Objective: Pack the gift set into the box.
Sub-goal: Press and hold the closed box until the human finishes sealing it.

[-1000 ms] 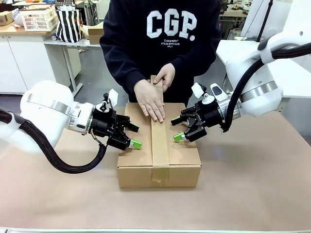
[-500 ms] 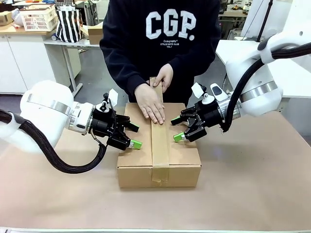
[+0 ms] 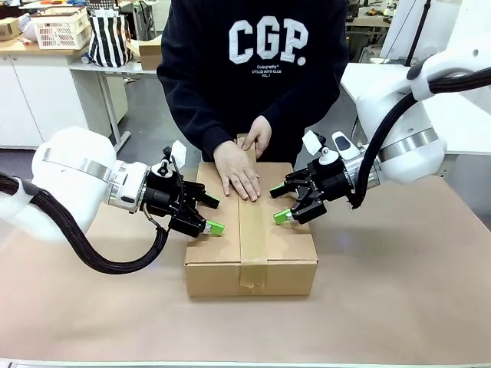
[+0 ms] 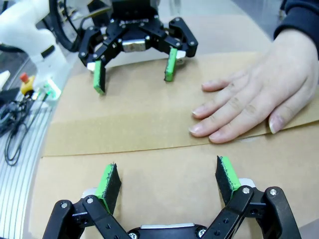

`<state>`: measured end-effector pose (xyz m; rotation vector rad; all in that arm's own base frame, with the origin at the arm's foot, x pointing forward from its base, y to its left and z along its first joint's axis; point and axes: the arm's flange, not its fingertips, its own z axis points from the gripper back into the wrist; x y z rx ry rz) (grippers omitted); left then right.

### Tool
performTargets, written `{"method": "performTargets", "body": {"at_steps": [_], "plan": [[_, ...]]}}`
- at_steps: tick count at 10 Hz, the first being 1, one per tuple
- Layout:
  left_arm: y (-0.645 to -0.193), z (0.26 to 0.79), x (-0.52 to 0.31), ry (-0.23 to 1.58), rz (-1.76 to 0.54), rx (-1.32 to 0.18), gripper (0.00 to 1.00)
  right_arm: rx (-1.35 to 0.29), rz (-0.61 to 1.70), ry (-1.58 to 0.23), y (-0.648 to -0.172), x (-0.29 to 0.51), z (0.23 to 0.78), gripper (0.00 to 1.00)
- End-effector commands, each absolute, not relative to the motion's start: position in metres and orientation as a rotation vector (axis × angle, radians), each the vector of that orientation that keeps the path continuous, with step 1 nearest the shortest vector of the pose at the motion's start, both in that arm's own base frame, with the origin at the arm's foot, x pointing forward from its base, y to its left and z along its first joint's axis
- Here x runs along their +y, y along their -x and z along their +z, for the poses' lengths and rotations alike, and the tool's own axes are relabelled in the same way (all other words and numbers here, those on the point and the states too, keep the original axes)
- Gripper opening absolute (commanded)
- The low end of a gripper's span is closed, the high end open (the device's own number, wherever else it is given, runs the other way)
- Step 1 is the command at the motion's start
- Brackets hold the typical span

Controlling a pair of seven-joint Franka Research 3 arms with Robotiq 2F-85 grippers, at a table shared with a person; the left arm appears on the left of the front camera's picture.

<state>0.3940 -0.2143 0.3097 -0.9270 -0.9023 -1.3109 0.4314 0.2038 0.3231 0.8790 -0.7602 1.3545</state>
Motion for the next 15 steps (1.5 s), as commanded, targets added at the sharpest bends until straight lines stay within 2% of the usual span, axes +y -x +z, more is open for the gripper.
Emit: {"method": "performTargets", "body": {"at_steps": [1,15], "plan": [[-0.3912,0.3076,-0.2141,0.91,-1.316,-0.895,1.0,-0.757,1.355,-0.882,-0.4321,0.204,0.3191,1.0],[-0.3912,0.3076,-0.2141,0.91,-1.316,-0.895,1.0,-0.757,1.355,-0.882,-0.4321,0.204,0.3191,1.0]]}}
